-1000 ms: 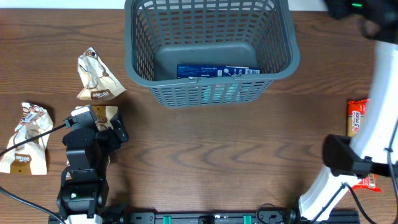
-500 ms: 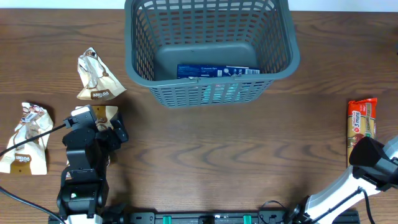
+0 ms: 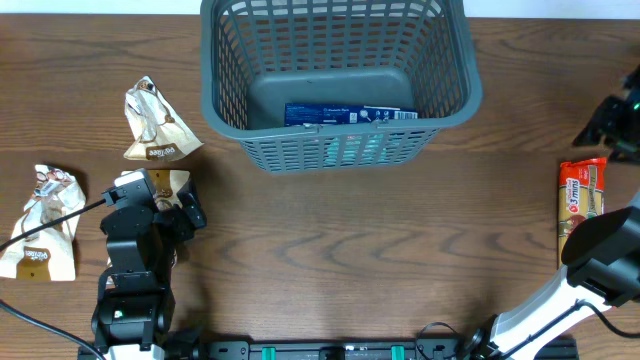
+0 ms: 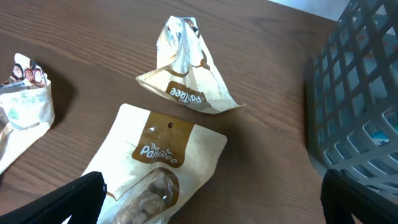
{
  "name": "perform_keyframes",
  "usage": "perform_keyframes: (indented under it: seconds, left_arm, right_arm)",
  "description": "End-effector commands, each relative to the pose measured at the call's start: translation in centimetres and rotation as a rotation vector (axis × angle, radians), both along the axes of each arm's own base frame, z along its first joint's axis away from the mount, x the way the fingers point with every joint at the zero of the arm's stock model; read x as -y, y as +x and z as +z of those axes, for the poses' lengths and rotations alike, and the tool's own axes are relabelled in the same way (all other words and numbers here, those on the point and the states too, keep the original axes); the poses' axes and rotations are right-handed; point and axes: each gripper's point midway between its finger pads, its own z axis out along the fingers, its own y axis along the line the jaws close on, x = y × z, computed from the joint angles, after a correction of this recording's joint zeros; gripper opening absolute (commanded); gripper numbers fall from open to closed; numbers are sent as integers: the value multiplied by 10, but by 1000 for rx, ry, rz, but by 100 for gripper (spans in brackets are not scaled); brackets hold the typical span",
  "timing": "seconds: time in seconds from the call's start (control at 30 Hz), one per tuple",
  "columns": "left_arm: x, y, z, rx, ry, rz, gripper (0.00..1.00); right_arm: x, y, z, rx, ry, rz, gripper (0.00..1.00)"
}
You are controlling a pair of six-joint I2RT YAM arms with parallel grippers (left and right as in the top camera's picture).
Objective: Pack container
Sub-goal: 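Move the right gripper to the spaghetti package and grasp it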
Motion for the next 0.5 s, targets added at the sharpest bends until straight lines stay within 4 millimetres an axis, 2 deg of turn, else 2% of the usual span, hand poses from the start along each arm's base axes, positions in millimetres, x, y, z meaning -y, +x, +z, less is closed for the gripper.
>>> perform_keyframes:
  seconds: [0.0,0.23,0.47]
  left_arm:
    - [-2,3,13,30,-3,8,99]
    - [-2,3,13,30,-3,9,99]
    - [-2,3,13,30,-3,9,99]
  right_arm:
    - [-10,-18,-13,-61,40,1,51]
    - [-38,-56,-23,-62,75,1,52]
    - [-66,-103,-30,-38,63,1,54]
